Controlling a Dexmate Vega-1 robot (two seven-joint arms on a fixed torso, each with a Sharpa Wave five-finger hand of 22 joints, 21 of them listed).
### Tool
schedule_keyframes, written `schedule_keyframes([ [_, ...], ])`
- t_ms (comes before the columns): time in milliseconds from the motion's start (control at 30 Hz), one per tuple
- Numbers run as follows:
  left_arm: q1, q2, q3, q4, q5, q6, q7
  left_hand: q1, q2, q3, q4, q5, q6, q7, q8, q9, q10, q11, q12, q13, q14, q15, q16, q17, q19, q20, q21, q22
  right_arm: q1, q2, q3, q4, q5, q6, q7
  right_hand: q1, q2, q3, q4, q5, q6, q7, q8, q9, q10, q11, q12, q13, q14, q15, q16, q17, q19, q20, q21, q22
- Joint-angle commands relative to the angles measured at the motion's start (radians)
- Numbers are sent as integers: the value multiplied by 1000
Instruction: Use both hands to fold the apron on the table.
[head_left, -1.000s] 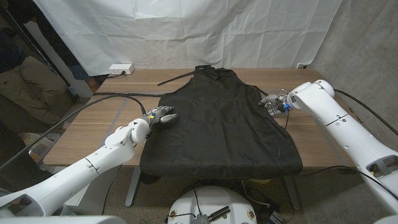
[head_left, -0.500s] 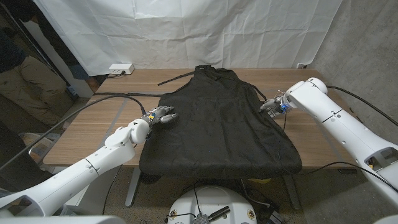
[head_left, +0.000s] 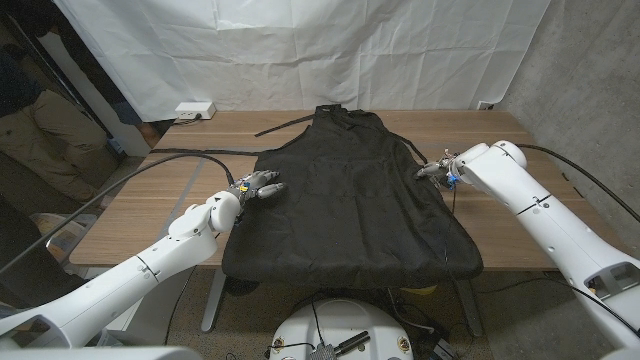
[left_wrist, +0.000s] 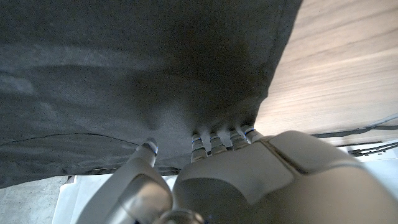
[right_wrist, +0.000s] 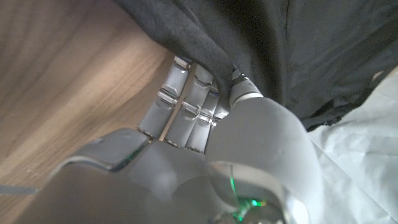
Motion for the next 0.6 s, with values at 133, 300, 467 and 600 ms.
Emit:
schedule_keyframes([
  [133, 9, -1, -3, -10, 4, 13, -1, 0, 6, 2, 6, 8, -9, -2, 4, 3, -9, -6, 2, 5, -12, -59, 6, 4, 0, -3, 3, 3, -120, 70, 131, -27, 21, 243, -80, 28, -2, 22, -6, 0, 13, 19, 19, 16, 11, 2, 15, 14, 13, -18, 14, 36, 7, -11, 28, 10],
  [300, 14, 3, -5, -13, 3, 8, 0, 0, 6, 3, 6, 8, -10, -3, 4, 3, -9, -7, 2, 5, -12, -59, 6, 4, -1, -3, 2, 3, -128, 76, 139, -33, 36, 295, -70, 35, -4, 29, -7, -1, 19, 25, 20, 13, 21, 5, 16, 10, 15, -18, 16, 54, 8, -13, 41, 13],
  [467, 12, -1, -4, -14, 7, 13, 1, 0, 7, 3, 5, 8, -11, -2, 4, 3, -10, -7, 2, 5, -13, -59, 6, 4, -1, -3, 1, 3, -135, 82, 142, -47, 47, 348, -69, 38, -6, 32, -7, -1, 24, 30, 21, 11, 22, 6, 18, 13, 17, -18, 18, 66, 9, -14, 51, 15],
  [600, 12, -2, -5, -13, 6, 12, 3, 0, 7, 3, 5, 8, -11, -3, 5, 3, -10, -7, 3, 5, -13, -58, 6, 3, -1, -2, 0, 4, -141, 87, 150, -60, 57, 372, -73, 40, -7, 34, -6, -2, 24, 29, 20, 10, 25, 7, 18, 13, 18, -18, 18, 74, 9, -14, 58, 17],
])
